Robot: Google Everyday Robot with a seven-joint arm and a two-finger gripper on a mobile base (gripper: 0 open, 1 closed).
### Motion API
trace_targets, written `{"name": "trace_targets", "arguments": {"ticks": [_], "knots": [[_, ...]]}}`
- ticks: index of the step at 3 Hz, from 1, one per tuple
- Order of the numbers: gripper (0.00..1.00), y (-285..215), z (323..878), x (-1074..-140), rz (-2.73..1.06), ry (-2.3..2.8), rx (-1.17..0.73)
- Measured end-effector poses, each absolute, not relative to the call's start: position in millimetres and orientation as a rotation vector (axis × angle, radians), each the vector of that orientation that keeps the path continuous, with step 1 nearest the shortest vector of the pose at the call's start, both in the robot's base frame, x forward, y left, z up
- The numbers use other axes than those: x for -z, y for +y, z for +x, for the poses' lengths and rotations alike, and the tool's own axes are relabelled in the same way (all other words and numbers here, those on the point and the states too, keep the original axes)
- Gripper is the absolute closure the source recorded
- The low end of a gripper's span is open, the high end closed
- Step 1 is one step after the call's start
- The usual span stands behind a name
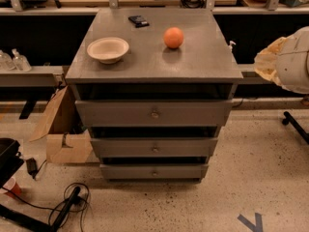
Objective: Close top drawer
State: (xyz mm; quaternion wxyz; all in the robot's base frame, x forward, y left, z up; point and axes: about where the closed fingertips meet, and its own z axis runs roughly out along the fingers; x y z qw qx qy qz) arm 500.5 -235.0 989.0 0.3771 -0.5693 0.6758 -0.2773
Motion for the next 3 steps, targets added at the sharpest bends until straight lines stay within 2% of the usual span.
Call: {"name": "trace_targets", "arguments": {"ticks": [3], "knots": [[0.13,-229.5,511.0,-1008.4,-1.400,1.657,0.741]]}}
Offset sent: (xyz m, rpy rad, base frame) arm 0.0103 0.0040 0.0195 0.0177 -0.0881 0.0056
